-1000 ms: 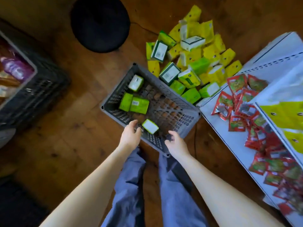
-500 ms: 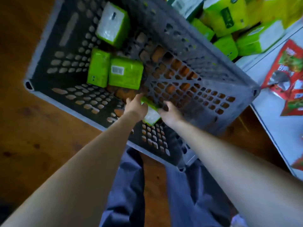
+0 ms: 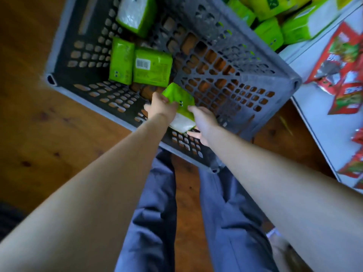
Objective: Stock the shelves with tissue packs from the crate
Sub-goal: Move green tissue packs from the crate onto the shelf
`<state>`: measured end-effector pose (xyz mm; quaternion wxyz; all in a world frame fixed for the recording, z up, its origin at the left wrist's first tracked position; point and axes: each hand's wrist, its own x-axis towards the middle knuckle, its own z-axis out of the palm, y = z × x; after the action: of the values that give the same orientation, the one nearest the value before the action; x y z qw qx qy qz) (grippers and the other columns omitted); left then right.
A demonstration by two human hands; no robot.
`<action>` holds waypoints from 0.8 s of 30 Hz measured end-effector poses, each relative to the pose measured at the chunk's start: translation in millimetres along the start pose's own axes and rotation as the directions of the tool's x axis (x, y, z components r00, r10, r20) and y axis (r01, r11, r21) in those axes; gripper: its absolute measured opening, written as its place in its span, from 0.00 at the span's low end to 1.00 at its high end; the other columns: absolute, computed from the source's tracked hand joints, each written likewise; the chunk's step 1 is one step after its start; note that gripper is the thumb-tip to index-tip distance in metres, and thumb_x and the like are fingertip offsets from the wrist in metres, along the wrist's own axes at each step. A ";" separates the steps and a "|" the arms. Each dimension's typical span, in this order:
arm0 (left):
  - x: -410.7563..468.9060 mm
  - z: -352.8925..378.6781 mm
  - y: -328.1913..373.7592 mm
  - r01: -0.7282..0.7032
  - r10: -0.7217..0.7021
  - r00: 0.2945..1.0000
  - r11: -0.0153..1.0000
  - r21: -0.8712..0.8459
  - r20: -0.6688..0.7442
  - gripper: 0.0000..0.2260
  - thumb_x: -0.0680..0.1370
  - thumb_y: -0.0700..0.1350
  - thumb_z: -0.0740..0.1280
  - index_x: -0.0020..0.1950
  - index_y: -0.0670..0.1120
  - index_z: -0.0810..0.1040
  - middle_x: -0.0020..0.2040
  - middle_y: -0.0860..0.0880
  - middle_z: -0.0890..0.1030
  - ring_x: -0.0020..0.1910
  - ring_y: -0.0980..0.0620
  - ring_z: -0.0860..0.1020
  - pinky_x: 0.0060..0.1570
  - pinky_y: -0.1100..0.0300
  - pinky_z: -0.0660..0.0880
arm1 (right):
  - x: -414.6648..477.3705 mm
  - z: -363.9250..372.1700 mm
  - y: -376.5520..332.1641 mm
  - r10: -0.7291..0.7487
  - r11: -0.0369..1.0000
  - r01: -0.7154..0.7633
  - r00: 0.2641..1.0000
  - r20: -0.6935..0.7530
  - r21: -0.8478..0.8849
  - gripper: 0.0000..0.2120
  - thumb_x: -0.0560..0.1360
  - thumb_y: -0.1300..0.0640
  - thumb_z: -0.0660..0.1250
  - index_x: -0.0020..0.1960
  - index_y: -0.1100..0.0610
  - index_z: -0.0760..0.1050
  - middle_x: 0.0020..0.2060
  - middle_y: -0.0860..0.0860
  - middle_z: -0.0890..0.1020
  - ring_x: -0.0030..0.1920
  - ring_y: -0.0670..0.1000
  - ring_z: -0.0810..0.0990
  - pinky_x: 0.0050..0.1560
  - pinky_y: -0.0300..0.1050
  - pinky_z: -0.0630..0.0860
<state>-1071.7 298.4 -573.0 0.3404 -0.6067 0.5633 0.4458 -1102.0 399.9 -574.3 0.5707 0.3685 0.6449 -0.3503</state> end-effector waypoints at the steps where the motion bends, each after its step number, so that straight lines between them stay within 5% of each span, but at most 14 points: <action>1: -8.9 -7.6 1.5 -0.019 0.019 1.000 0.999 -0.034 -0.002 0.12 0.77 0.48 0.66 0.55 0.47 0.66 0.64 0.41 0.69 0.52 0.42 0.73 0.51 0.57 0.69 | -13.5 -1.4 -4.2 -0.022 1.000 0.022 1.000 -0.011 0.000 0.07 0.78 0.54 0.61 0.41 0.52 0.71 0.53 0.54 0.77 0.53 0.55 0.76 0.54 0.52 0.74; 3: -27.4 -23.7 5.0 -0.060 0.062 0.998 0.990 -0.127 0.015 0.20 0.76 0.47 0.67 0.64 0.45 0.66 0.61 0.44 0.72 0.56 0.44 0.75 0.54 0.55 0.74 | -38.2 -5.7 -14.1 -0.080 0.997 0.079 0.996 -0.037 -0.023 0.07 0.77 0.54 0.62 0.40 0.53 0.71 0.55 0.56 0.78 0.54 0.57 0.77 0.58 0.53 0.74; 5: -56.2 -44.4 11.5 -0.082 0.092 0.995 0.969 -0.233 0.031 0.25 0.76 0.45 0.68 0.70 0.45 0.63 0.57 0.50 0.72 0.52 0.49 0.75 0.44 0.56 0.77 | -65.3 -13.5 -22.5 -0.163 0.984 0.158 0.985 -0.055 -0.079 0.06 0.76 0.52 0.64 0.49 0.54 0.74 0.60 0.56 0.77 0.58 0.57 0.76 0.62 0.55 0.72; 8: -103.6 -75.1 16.5 -0.064 0.094 0.992 0.945 -0.321 0.079 0.29 0.75 0.44 0.69 0.72 0.47 0.60 0.59 0.51 0.73 0.52 0.50 0.76 0.40 0.58 0.77 | -113.5 -29.8 -32.6 -0.231 0.955 0.218 0.972 -0.047 -0.200 0.24 0.76 0.46 0.64 0.68 0.54 0.66 0.63 0.52 0.72 0.62 0.54 0.72 0.65 0.54 0.70; 13: -214.5 -114.5 16.3 -0.019 0.112 0.976 0.896 -0.443 0.186 0.37 0.75 0.43 0.67 0.76 0.56 0.49 0.67 0.50 0.70 0.57 0.44 0.77 0.42 0.53 0.77 | -214.8 -49.1 -35.1 -0.222 0.960 0.227 0.974 0.048 -0.162 0.27 0.76 0.43 0.62 0.67 0.60 0.66 0.69 0.59 0.68 0.65 0.61 0.70 0.61 0.56 0.69; 20: -370.0 -148.2 -2.4 -0.143 0.265 0.952 0.829 -0.541 0.156 0.48 0.71 0.44 0.73 0.74 0.64 0.39 0.70 0.49 0.69 0.57 0.43 0.78 0.35 0.57 0.77 | -375.1 -59.9 -13.2 -0.271 0.953 0.250 0.956 0.112 0.168 0.32 0.68 0.47 0.73 0.68 0.48 0.65 0.65 0.53 0.72 0.62 0.58 0.74 0.47 0.53 0.77; 24: -436.1 -169.5 6.0 -0.262 0.389 0.915 0.778 -0.571 0.111 0.39 0.73 0.44 0.73 0.73 0.60 0.50 0.55 0.49 0.77 0.44 0.48 0.80 0.38 0.55 0.77 | -442.3 -71.6 -21.0 -0.438 0.855 0.403 0.898 0.039 0.328 0.28 0.72 0.54 0.71 0.68 0.50 0.65 0.64 0.53 0.72 0.55 0.55 0.76 0.41 0.49 0.77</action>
<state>-1037.0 308.2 -106.4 0.1318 -0.5170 0.4682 0.7044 -1120.4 418.9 -126.5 0.4501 0.2835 0.6133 -0.5839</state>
